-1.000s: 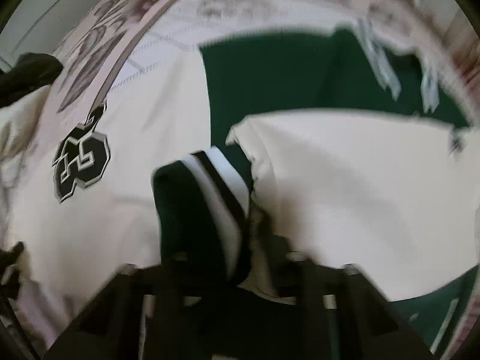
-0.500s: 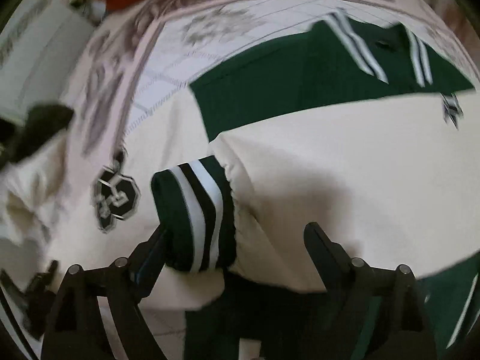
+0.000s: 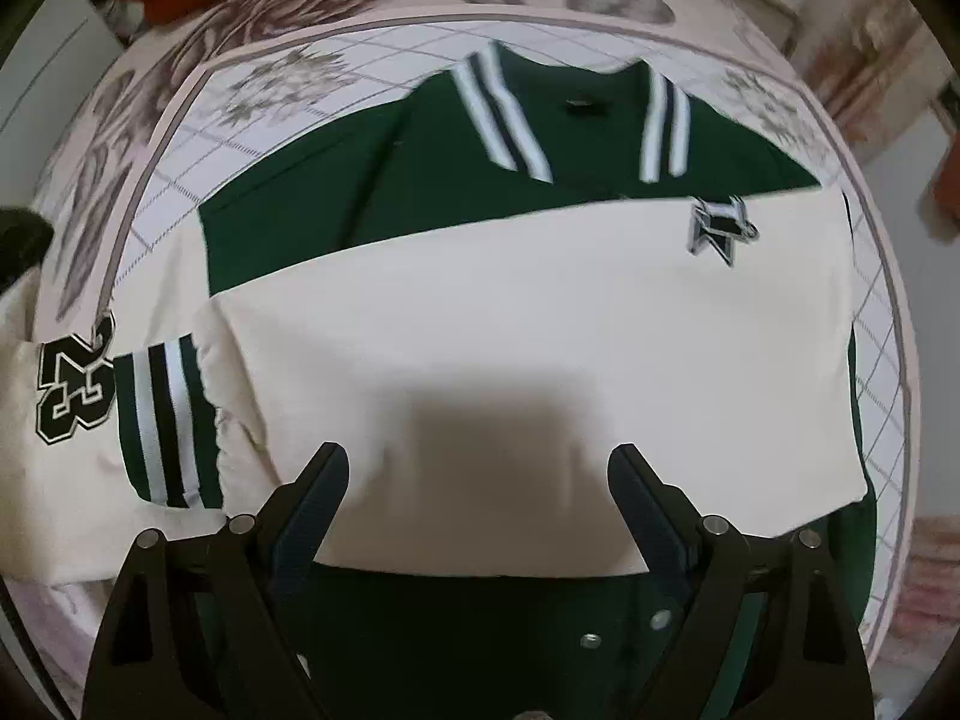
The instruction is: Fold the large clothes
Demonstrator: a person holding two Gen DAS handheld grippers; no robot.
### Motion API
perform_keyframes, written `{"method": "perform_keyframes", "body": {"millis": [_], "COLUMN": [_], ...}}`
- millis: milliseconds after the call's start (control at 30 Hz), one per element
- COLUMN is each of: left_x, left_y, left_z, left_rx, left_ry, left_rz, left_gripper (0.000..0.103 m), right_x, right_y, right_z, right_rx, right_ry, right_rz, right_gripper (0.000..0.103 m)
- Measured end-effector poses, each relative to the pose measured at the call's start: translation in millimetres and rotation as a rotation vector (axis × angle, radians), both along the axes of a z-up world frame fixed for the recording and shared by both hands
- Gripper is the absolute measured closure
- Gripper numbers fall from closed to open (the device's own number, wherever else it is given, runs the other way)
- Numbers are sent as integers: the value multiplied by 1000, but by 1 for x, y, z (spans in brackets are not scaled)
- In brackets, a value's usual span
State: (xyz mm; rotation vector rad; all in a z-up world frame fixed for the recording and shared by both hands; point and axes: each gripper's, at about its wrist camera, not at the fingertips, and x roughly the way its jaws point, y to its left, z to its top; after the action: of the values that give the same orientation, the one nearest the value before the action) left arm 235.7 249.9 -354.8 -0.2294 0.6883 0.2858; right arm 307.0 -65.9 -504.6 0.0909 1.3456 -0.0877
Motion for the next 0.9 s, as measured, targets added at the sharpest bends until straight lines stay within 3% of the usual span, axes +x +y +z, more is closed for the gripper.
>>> {"method": "perform_keyframes", "body": {"millis": [200, 333, 433, 500, 600, 667, 767, 833, 900], "left_x": [48, 68, 73, 75, 72, 70, 61, 54, 46], "left_y": [-173, -297, -369, -410, -440, -443, -440, -430, -420], "left_z": [-2, -41, -83, -117, -158, -165, -151, -133, -110], "left_rx": [-136, -181, -170, -116, -40, -41, -81, -115, -156], "left_ry": [18, 114, 217, 322, 456, 483, 439, 381, 302], "left_rz": [-297, -501, -608, -663, -698, -712, -736, -736, -720], "left_gripper": [101, 101, 100, 98, 96, 90, 66, 25, 18], "right_x": [-20, -44, -64, -84, -103, -113, -128, -136, -141], "right_y": [-101, -178, -230, -262, -300, -319, -348, -364, -376], "right_z": [5, -6, -20, -27, -41, -46, -49, -48, -44], "right_rx": [76, 89, 82, 82, 107, 108, 189, 238, 282], "right_ry": [14, 50, 78, 98, 122, 123, 128, 121, 119], "right_rz": [-137, -239, -298, -329, -368, -384, -442, -469, -490], "right_gripper": [13, 13, 13, 13, 13, 13, 13, 13, 13]}}
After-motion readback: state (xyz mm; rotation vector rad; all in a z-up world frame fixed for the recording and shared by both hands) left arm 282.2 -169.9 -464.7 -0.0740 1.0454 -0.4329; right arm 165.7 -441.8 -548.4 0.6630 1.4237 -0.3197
